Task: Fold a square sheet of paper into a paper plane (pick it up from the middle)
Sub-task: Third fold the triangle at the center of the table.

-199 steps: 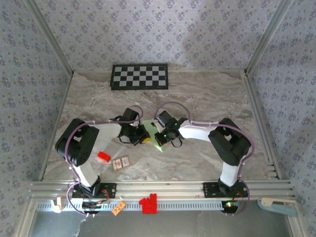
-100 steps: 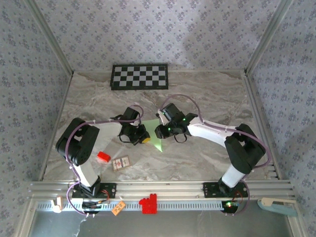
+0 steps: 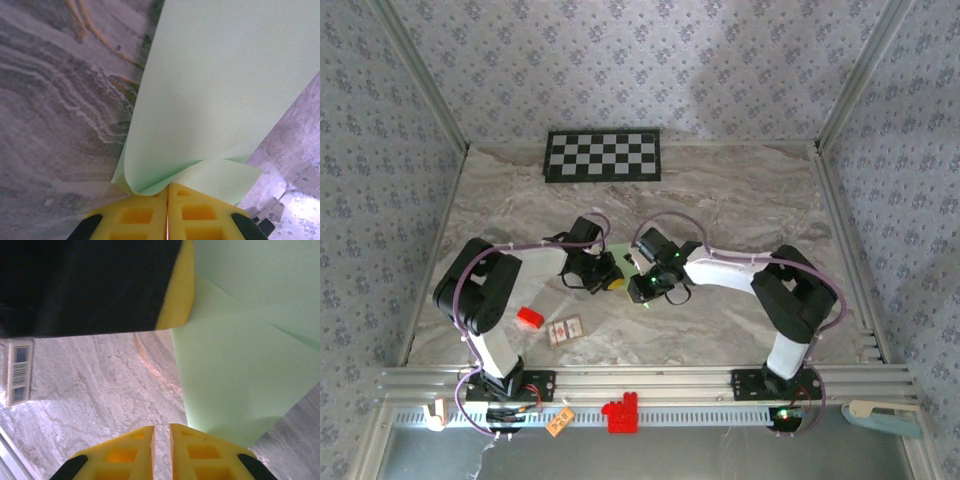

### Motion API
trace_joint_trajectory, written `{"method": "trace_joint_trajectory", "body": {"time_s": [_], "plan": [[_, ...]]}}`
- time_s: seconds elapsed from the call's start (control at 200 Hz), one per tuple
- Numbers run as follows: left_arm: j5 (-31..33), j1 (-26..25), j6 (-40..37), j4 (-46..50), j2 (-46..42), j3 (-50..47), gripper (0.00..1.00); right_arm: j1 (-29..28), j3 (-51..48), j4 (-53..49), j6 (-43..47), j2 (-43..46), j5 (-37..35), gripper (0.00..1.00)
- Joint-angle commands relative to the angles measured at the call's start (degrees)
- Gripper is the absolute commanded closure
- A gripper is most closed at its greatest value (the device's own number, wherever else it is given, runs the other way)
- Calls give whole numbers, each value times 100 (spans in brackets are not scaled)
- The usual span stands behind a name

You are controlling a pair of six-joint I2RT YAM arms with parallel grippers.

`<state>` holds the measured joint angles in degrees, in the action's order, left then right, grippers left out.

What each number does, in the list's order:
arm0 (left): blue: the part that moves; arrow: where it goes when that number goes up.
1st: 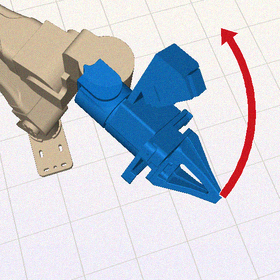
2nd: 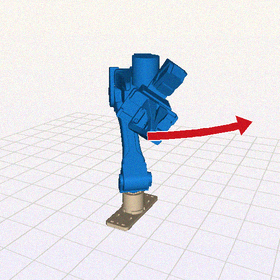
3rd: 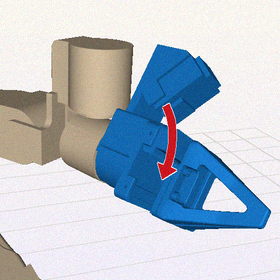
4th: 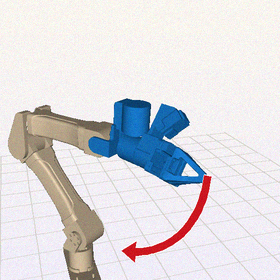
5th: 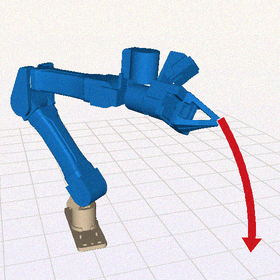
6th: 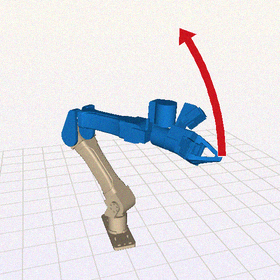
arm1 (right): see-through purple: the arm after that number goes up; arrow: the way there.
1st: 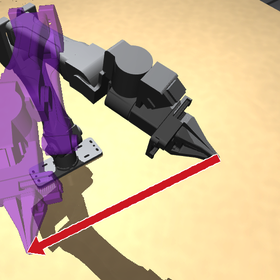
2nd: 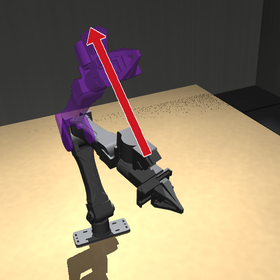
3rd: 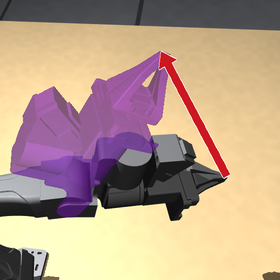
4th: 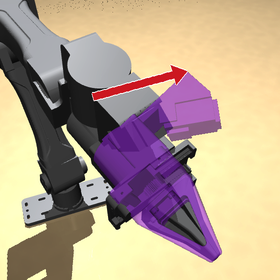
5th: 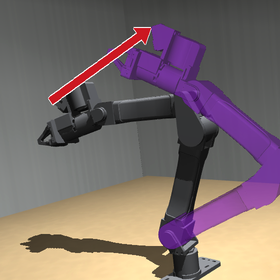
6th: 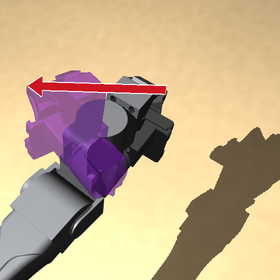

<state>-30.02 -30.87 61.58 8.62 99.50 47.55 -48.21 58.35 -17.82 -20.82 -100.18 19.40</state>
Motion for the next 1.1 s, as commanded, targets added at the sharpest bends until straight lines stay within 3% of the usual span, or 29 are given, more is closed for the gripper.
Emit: {"method": "trace_joint_trajectory", "body": {"time_s": [0.0, 0.345, 1.099], "plan": [[752, -13, 56, 678, 423, -215, 92, -30, 218, -46, -124, -172, 116, 84], [743, -15, 21, 695, 458, -219, 92, -52, 274, -246, -159, -282, -232, 84], [883, 0, -39, 824, 487, -220, 92, 21, 137, -466, -164, -467, -235, 84]]}}
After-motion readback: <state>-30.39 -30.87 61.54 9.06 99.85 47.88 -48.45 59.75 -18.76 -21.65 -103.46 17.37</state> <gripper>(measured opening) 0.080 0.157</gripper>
